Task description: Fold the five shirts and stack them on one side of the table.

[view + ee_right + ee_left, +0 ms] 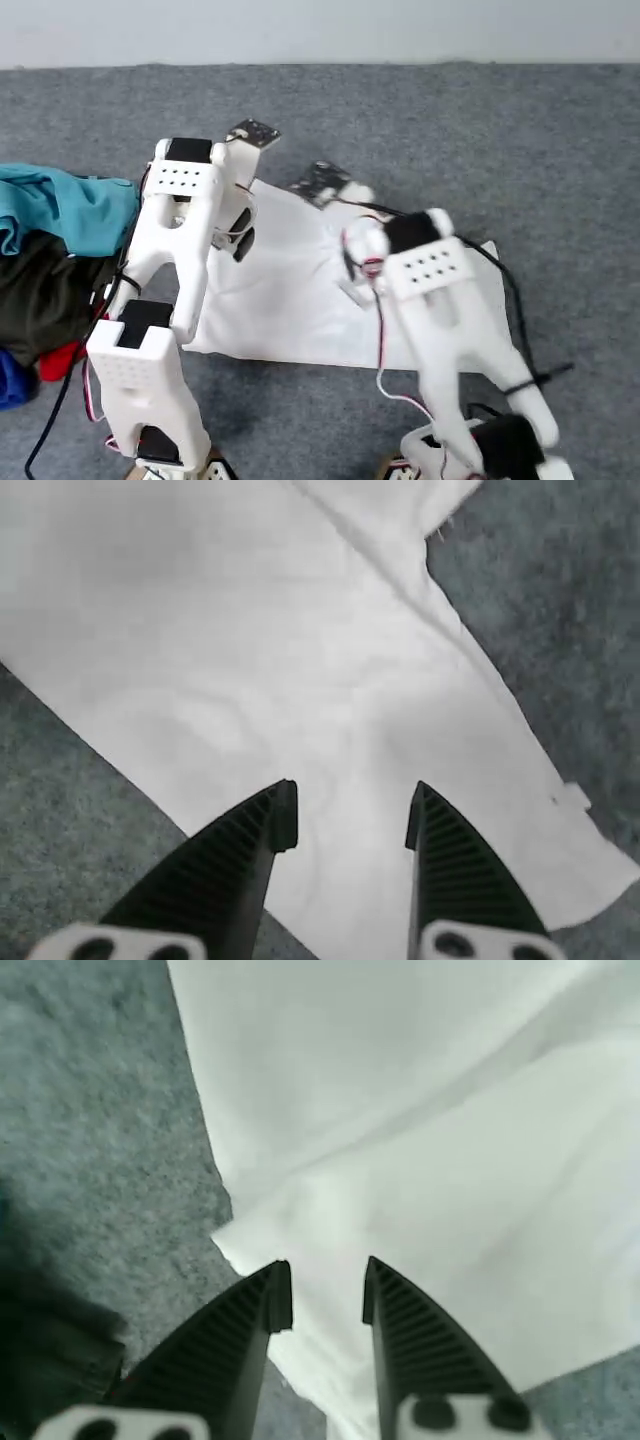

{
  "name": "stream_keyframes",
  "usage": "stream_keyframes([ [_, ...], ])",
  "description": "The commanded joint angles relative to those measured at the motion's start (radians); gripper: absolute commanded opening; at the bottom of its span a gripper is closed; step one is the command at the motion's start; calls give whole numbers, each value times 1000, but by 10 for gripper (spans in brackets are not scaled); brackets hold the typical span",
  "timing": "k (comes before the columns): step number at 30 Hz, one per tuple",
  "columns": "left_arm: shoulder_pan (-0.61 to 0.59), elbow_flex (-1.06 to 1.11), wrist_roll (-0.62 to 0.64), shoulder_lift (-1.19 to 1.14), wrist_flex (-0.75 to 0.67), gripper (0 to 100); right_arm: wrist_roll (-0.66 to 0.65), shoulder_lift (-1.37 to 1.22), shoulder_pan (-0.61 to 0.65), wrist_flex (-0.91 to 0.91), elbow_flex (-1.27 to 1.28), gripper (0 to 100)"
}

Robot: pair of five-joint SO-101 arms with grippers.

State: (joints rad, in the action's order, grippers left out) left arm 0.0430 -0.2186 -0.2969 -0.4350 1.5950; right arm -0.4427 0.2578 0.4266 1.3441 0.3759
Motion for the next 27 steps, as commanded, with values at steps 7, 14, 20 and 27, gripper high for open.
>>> stream_keyframes([
  [7,-32,117,8,44,-167,123,18,-400,151,39,-331,28],
  [14,-32,120,6,44,-170,123,17,-604,208,188,-546,58],
  [20,-32,120,6,44,-170,123,18,-734,249,254,-707,58],
  [27,-32,124,6,44,-170,123,17,-852,259,254,-818,72],
])
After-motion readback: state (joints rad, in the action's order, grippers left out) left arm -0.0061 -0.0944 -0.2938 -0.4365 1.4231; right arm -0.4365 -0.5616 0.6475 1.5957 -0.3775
